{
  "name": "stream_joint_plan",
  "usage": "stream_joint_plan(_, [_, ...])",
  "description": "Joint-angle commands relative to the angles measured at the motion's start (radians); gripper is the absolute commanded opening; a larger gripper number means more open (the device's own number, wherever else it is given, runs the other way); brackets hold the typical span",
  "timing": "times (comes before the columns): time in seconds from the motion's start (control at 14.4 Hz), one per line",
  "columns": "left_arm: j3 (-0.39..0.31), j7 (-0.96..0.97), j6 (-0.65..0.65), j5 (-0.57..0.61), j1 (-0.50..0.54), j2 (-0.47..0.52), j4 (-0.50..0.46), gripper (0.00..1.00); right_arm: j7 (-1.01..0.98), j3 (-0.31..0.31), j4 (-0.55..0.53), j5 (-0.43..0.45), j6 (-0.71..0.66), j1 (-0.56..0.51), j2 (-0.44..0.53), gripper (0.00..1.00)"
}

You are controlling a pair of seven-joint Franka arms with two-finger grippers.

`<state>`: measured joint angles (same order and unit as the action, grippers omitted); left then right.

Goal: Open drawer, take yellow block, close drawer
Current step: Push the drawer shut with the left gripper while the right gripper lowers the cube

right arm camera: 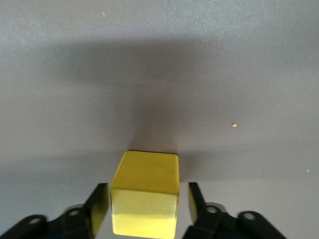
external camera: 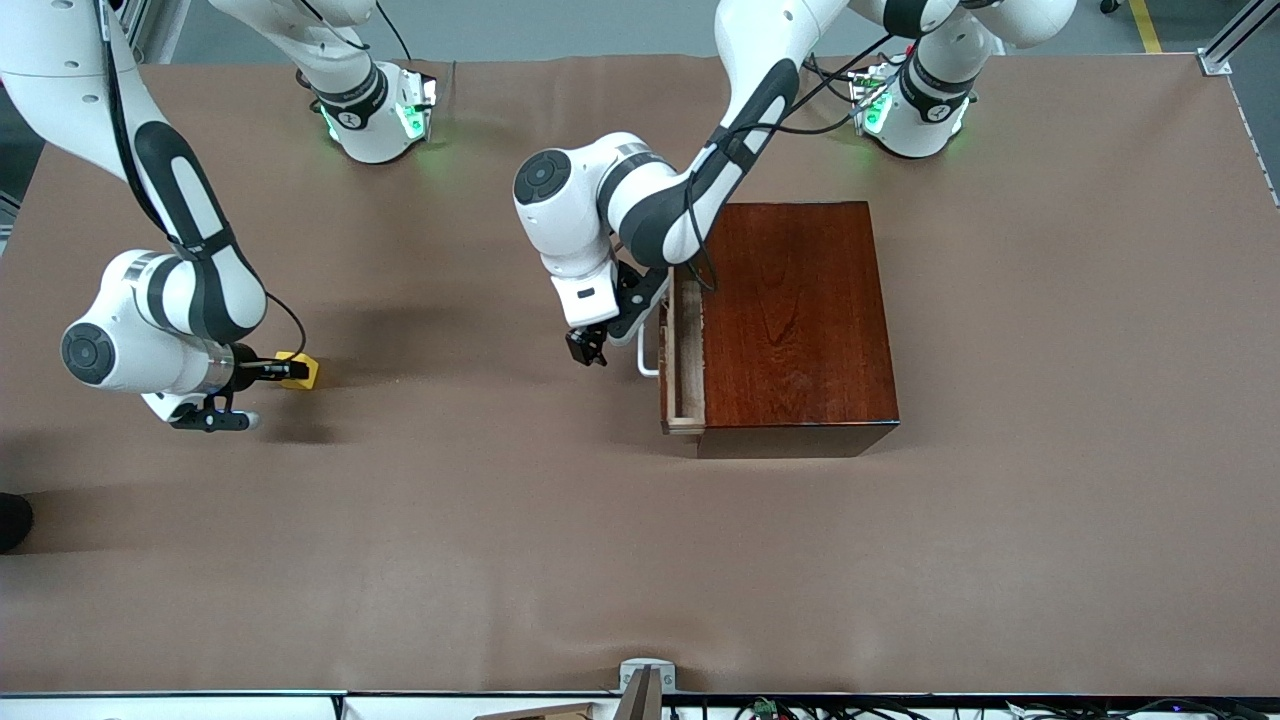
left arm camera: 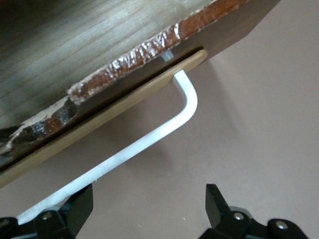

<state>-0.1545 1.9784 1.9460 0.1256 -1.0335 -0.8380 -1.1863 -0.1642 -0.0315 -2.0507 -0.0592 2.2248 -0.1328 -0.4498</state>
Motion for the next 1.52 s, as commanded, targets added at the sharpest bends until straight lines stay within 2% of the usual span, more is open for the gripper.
stream_joint_plan(0.0, [-0.005, 0.004, -0.082, 0.025, 0.006, 0.014, -0.015, 1.00, 0.006, 0.019, 0.029, 0.010, -0.068, -0.015, 0.022, 1.00])
stream_joint_plan(0.21, [-0.011, 0.004, -0.113, 0.025, 0.020, 0.016, -0.018, 1.00, 0.006, 0.030, 0.154, -0.007, -0.255, -0.010, 0.039, 1.00])
stream_joint_plan(0.48, [-0.040, 0.002, -0.197, 0.025, 0.020, 0.026, -0.018, 1.00, -0.004, 0.036, 0.283, -0.019, -0.417, 0.018, 0.094, 1.00])
stream_joint_plan(0.62, [-0.040, 0.008, -0.199, 0.023, 0.021, 0.028, -0.018, 1.00, 0.005, 0.059, 0.398, -0.019, -0.534, 0.036, 0.112, 1.00])
stream_joint_plan(0.83, [-0.036, 0.005, -0.188, 0.009, 0.021, 0.054, -0.003, 1.00, 0.002, 0.061, 0.556, -0.016, -0.658, 0.056, 0.111, 1.00])
stream_joint_plan(1.04, [-0.034, -0.016, -0.173, -0.006, 0.027, 0.210, 0.002, 1.00, -0.008, 0.065, 0.656, -0.017, -0.743, 0.062, 0.112, 1.00])
stream_joint_plan(1.11, [-0.034, -0.074, -0.173, -0.042, 0.059, 0.259, -0.002, 1.00, -0.008, 0.067, 0.687, -0.019, -0.775, 0.064, 0.114, 1.00])
stream_joint_plan(1.25, [-0.039, -0.241, -0.188, -0.090, 0.113, 0.367, -0.018, 1.00, -0.005, 0.082, 0.746, -0.018, -0.845, 0.071, 0.129, 1.00])
stream_joint_plan(1.45, [-0.036, -0.522, -0.320, -0.099, 0.214, 0.480, -0.035, 1.00, -0.001, 0.084, 0.764, -0.010, -0.886, 0.087, 0.210, 1.00])
